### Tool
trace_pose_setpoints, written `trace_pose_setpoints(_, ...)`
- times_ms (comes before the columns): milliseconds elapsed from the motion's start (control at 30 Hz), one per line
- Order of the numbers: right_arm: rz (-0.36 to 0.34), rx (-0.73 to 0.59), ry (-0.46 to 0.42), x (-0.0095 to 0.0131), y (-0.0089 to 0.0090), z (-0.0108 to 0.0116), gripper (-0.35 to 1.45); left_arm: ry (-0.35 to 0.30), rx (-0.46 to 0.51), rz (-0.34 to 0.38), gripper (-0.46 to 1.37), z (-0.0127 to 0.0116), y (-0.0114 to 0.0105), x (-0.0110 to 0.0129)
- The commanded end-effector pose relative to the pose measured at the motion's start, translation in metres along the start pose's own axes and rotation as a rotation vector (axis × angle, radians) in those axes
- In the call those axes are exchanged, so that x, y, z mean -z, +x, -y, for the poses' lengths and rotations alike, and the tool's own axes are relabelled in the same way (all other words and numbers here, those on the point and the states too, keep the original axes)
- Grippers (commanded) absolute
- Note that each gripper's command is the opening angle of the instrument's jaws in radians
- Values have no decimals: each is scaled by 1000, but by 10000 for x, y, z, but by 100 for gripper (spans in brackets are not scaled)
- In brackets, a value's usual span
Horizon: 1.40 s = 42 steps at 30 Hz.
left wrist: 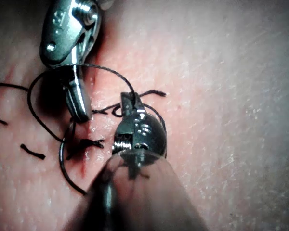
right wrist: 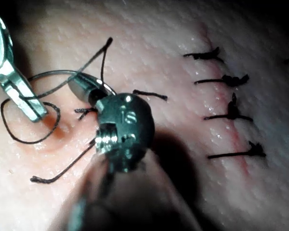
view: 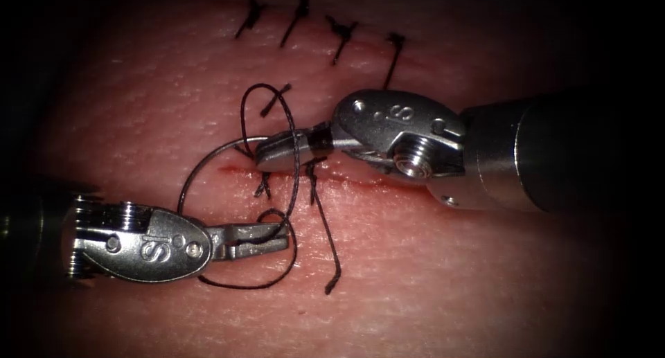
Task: Wound Closure
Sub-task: Loop the suture with the left hand around the right hand.
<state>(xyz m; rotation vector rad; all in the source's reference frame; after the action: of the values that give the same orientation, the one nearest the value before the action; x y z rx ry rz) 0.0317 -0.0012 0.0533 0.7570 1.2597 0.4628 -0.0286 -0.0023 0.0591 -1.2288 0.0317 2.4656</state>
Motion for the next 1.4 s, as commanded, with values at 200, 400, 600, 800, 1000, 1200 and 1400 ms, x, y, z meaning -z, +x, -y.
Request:
trace_pose_setpoints(200, -64, -27, 76, -5, 8, 5, -35, -13, -19, 10, -35, 2, -13, -13)
trace_pose_setpoints(400, -130, -75, 153, -8, 9, 2, -35, -17, -27, 7, -35, 11, -23, -20)
trace_pose_setpoints(600, -183, -113, 295, -9, 10, 3, -35, -31, -25, 9, -35, 22, -27, -23)
trace_pose_setpoints(800, -184, -104, 411, -8, 10, 4, -35, -36, -34, 26, -35, 36, -31, -29)
trace_pose_setpoints(1000, -95, -36, 480, -3, 13, 3, -35, -59, -37, 61, -35, 51, -32, -31)
trace_pose_setpoints(1200, 94, 113, 639, 4, 14, 2, -35, -63, -33, 79, -35, 71, -27, -21)
trace_pose_setpoints(1400, 239, 219, 688, 4, 13, 7, -35, -53, -24, 89, -35, 84, -20, -6)
